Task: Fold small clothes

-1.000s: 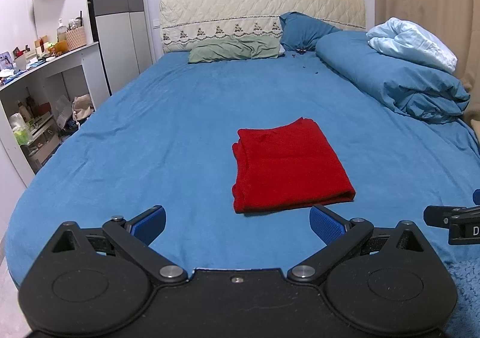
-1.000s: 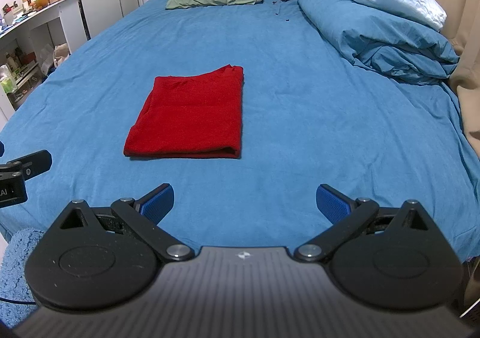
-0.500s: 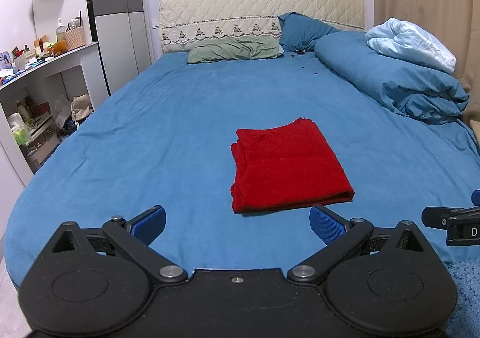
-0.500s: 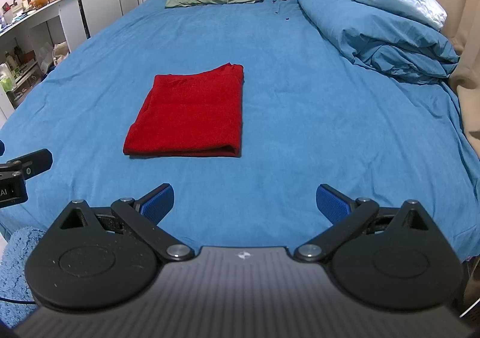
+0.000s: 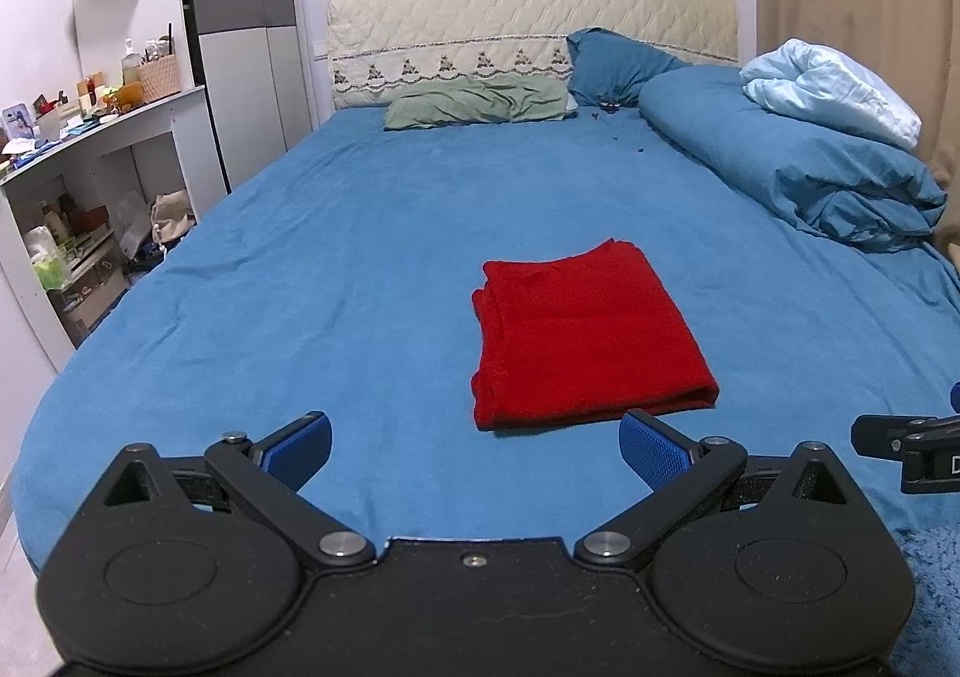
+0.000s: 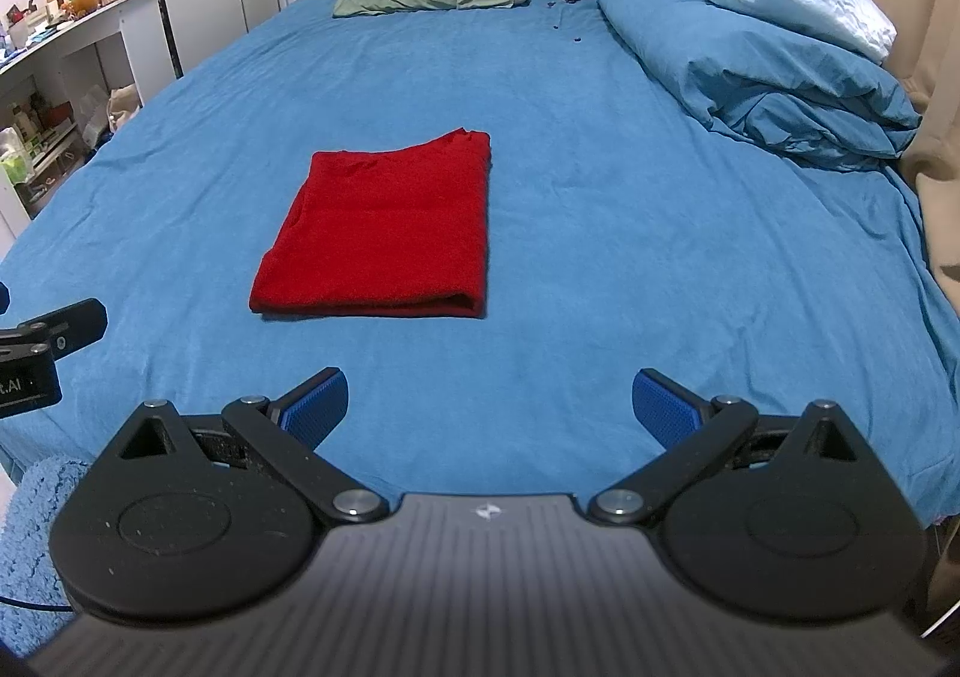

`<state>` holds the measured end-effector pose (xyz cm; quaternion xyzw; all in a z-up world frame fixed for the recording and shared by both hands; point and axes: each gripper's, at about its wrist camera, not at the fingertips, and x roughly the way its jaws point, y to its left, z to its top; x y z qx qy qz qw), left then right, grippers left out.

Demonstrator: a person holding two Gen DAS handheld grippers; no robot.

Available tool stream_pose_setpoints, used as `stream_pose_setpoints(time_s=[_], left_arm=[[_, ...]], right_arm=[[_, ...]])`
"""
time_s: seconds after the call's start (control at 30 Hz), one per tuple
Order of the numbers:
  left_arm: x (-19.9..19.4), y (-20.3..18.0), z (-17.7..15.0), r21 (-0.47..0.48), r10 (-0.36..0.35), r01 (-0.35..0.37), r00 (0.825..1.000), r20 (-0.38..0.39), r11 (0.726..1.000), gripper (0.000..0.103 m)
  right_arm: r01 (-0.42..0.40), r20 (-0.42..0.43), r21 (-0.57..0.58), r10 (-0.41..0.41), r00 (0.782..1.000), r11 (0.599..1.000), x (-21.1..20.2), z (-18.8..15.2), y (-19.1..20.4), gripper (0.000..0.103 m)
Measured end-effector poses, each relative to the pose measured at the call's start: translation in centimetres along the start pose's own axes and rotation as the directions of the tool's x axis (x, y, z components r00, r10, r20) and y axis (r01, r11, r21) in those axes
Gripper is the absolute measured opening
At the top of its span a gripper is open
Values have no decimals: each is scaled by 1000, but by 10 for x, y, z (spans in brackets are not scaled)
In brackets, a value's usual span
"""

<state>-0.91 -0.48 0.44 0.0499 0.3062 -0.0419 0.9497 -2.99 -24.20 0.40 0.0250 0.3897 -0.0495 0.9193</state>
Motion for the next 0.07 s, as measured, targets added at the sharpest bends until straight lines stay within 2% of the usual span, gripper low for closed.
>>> stream_pose_setpoints(time_s=[0.07], left_arm=[[1,0,0,-3,3,-3,1000,-1,1000,103]], right_arm=[[1,1,0,-1,1000,1000,0,0,0,103]])
